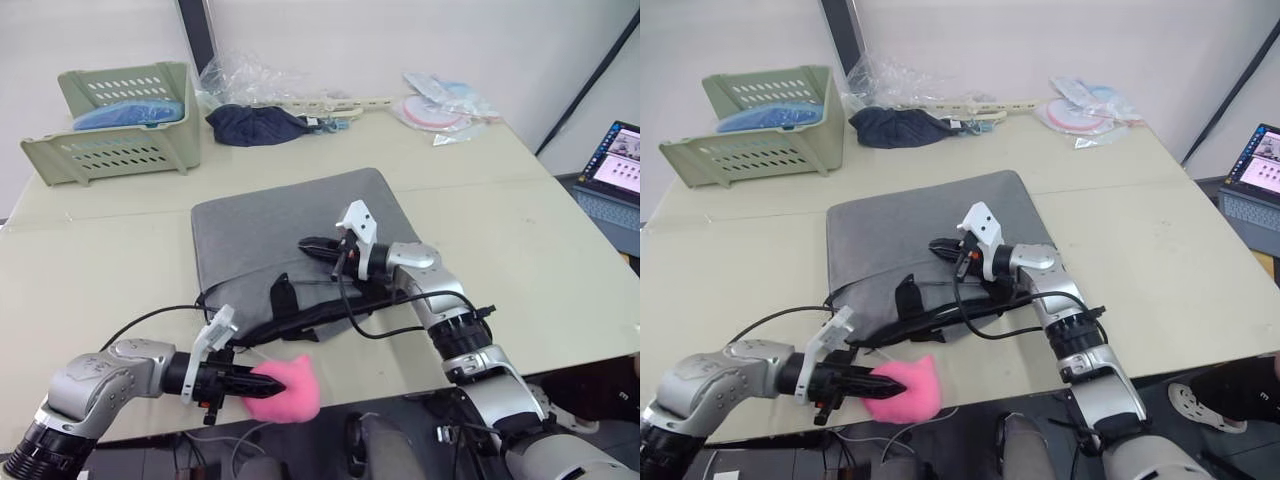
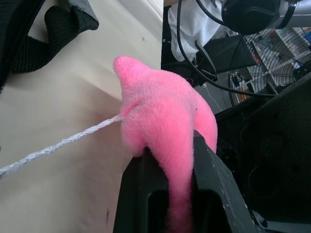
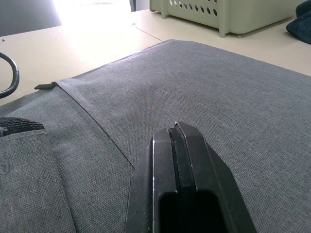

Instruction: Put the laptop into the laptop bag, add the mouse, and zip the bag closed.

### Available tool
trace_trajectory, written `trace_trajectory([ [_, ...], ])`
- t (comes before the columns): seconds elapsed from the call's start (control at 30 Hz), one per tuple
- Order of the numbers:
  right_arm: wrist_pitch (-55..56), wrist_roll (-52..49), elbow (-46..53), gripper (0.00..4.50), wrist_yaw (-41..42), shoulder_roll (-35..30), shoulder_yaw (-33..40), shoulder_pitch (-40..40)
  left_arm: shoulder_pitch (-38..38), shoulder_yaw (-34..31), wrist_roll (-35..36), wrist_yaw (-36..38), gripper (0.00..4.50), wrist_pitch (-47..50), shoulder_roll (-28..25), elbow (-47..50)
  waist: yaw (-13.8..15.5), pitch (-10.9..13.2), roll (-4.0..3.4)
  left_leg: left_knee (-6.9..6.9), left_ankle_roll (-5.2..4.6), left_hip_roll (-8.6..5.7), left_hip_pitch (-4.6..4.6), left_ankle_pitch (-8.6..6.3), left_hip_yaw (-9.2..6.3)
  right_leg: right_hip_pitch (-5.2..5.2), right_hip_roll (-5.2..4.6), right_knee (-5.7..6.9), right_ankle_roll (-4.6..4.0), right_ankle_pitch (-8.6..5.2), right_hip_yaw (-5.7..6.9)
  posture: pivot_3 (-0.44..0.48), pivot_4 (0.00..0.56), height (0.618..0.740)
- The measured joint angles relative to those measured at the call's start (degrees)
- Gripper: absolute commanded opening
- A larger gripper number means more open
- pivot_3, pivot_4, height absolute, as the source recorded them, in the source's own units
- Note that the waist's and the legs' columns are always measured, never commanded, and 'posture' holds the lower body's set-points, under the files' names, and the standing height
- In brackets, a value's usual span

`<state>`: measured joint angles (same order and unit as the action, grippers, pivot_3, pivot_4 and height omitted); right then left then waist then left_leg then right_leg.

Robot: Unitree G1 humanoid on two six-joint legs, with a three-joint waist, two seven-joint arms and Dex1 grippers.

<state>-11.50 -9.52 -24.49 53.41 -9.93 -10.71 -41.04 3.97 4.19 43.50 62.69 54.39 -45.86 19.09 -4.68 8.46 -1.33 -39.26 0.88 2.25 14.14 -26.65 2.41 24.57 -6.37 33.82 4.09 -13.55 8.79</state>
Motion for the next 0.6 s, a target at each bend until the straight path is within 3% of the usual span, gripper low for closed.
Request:
trace_trajectory([
  [0.33, 0.0, 0.0, 0.0, 0.0, -0.1, 0.0, 0.0, -0.1, 1.8, 1.8, -0.9, 0.2, 0.02, 0.3, 0.7, -0.4, 0.1, 0.0, -0.02, 0.0, 0.0, -0.01, 0.02, 0.0, -0.07, 0.0, -0.05, -0.01, 0.0, 0.0, 0.02, 0.0, 0.15, 0.74],
  [0.6, 0.0, 0.0, 0.1, 0.0, -0.3, 0.4, 0.0, 0.0, -3.9, -4.8, 2.5, -0.3, 0.02, 0.9, -0.3, 1.9, -0.1, 0.0, -0.08, 0.0, 0.04, 0.37, 0.06, -0.02, -0.15, 0.01, -0.17, -0.05, -0.01, -0.01, 0.1, 0.0, 0.15, 0.74],
])
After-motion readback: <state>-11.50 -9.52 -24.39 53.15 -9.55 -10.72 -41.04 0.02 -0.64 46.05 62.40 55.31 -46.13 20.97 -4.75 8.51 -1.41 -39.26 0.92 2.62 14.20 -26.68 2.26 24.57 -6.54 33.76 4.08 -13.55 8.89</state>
